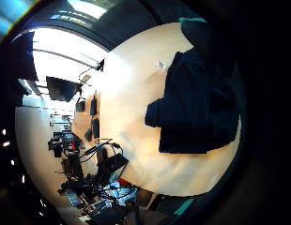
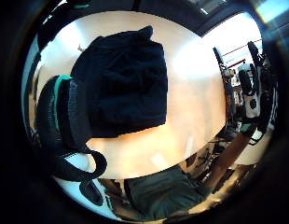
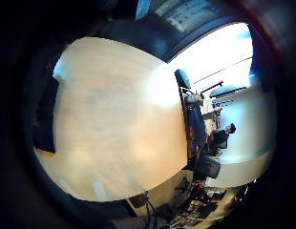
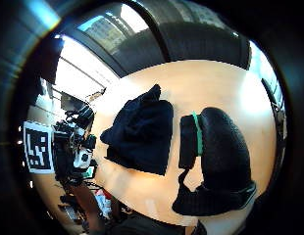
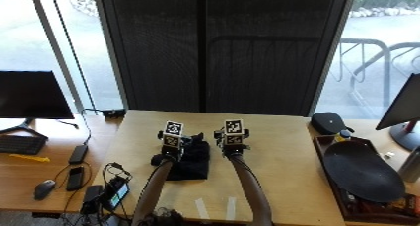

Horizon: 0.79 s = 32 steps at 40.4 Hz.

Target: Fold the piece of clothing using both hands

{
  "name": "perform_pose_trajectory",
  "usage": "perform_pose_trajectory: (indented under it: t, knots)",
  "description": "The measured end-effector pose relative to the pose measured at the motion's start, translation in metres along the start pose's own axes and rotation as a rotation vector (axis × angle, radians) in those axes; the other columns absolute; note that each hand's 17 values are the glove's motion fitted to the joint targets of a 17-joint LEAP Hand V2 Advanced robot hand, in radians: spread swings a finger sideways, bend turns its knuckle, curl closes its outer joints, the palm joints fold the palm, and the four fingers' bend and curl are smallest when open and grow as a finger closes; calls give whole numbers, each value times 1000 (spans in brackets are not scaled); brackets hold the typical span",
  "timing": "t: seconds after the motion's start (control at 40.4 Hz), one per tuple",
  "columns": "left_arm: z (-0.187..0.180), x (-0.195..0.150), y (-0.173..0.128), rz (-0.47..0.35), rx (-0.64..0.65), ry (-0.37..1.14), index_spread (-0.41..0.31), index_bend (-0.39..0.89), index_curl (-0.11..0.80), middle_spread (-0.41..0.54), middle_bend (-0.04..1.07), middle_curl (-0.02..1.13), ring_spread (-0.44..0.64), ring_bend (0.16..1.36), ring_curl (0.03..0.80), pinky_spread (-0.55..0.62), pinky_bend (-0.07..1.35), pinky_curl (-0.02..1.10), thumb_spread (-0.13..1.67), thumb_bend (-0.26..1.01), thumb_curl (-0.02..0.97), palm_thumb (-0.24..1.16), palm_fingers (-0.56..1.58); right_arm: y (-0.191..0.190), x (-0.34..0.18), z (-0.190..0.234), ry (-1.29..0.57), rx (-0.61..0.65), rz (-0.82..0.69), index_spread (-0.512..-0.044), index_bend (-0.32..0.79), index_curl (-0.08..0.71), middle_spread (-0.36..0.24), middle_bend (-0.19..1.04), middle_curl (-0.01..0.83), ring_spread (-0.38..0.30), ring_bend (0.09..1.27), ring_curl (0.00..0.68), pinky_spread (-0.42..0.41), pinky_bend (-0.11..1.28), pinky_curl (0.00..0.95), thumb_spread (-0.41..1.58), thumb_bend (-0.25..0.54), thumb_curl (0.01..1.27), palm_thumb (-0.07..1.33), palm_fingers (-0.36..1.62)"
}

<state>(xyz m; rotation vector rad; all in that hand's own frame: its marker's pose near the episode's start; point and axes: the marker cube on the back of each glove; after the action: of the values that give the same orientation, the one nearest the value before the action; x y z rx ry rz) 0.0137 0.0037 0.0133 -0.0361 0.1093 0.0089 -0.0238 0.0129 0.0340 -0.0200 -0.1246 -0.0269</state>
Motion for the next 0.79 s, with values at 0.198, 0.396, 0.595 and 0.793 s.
perform_pose_trajectory:
  t: [0.198, 0.396, 0.595, 0.793]
  knots:
    - [-6, 5, -2, 18, 74, 26, -137, 147, 345, -52, 187, 396, 103, 524, 333, 340, 319, 334, 1491, 166, 271, 347, 434, 3, 3, -3, 12, 22, 0, -337, 167, 337, 25, 157, 246, 150, 309, 283, 294, 660, 350, 1398, 58, 345, 550, 122]
    - [7, 2, -5, -23, -21, -6, -137, 147, 347, -52, 186, 399, 103, 523, 335, 340, 316, 339, 1492, 157, 273, 352, 433, 2, 4, -10, 3, 39, -2, -338, 167, 339, 25, 158, 246, 150, 308, 288, 294, 661, 352, 1399, 39, 349, 560, 120]
    - [-10, 5, 6, 19, 43, 37, -137, 147, 348, -52, 185, 402, 103, 523, 336, 341, 313, 345, 1493, 148, 274, 356, 433, 2, 3, -5, 6, 38, -6, -338, 168, 341, 31, 157, 247, 150, 307, 293, 293, 662, 353, 1401, 21, 352, 569, 119]
    - [30, 17, -32, 103, 67, 114, -137, 147, 349, -52, 185, 403, 103, 523, 338, 341, 311, 349, 1495, 141, 274, 363, 432, 4, 0, -3, 10, 34, -10, -338, 167, 342, 32, 157, 247, 150, 304, 296, 292, 666, 353, 1405, 7, 356, 581, 120]
